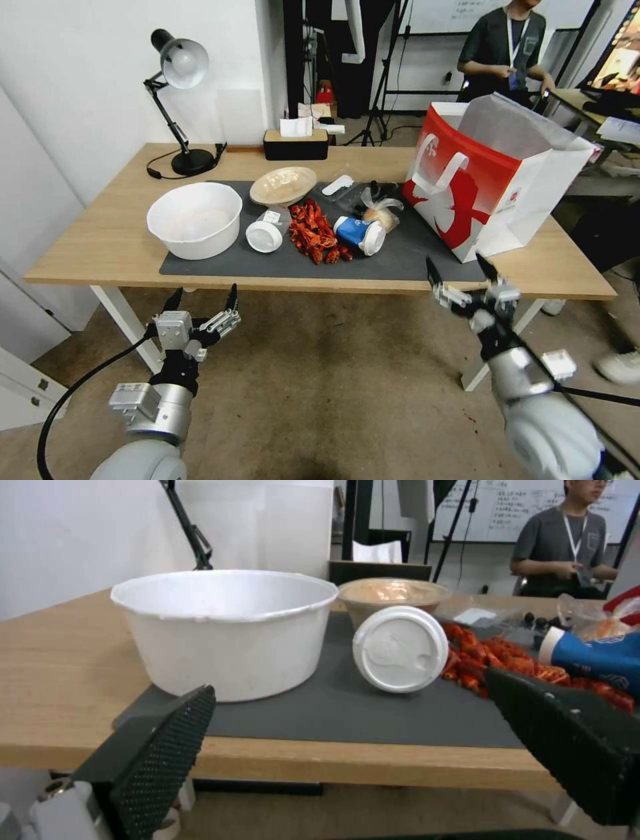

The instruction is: Pick up the trash from the table and place it into the takeout bag.

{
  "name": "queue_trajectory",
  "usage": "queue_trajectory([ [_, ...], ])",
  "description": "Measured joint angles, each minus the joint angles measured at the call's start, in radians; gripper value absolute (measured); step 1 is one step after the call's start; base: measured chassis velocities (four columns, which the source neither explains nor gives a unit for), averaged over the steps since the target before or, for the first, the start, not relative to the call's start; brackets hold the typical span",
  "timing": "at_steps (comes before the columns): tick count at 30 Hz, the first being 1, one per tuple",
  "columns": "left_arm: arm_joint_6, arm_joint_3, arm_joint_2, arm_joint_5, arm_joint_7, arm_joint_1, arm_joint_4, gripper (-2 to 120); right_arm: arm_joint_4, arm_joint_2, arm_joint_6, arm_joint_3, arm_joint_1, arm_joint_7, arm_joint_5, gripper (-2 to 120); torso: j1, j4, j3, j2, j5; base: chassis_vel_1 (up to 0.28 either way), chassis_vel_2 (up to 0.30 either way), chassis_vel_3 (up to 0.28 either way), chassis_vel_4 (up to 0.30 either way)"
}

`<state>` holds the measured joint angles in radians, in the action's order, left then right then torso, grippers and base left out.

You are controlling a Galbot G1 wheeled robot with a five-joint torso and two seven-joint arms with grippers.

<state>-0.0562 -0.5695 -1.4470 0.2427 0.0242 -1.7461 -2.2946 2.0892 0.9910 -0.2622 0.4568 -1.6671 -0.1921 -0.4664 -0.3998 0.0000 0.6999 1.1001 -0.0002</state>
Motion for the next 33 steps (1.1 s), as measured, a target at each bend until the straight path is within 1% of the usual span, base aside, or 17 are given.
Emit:
queue_trajectory([
  [3,-0.002,0.002,0.006,0.003,-0.003,0.001,0.006,100,-0.019,0.019,-0.007,-0.005,-0.019,-0.005,0.001,100,0.000,0.0001,0.000,0.000,0.0002,0.000,0.000,0.000,0.000],
  [10,-0.004,0.005,0.012,0.007,-0.006,0.009,0.022,100,-0.050,0.030,-0.012,-0.007,-0.044,-0.005,0.000,100,0.000,0.0000,0.000,0.000,0.0002,0.000,0.000,0.000,0.000],
  [26,-0.001,0.008,0.003,0.001,-0.008,0.003,0.028,100,-0.052,0.033,0.002,-0.015,-0.032,-0.002,-0.002,100,0.000,0.0000,0.000,0.000,0.0002,0.000,0.000,0.000,0.000],
  [33,0.003,0.008,0.001,0.000,-0.008,0.004,0.027,100,-0.035,0.033,0.019,-0.017,-0.032,-0.003,-0.002,100,0.000,0.0000,0.000,0.000,0.0002,0.000,0.000,0.000,0.000],
])
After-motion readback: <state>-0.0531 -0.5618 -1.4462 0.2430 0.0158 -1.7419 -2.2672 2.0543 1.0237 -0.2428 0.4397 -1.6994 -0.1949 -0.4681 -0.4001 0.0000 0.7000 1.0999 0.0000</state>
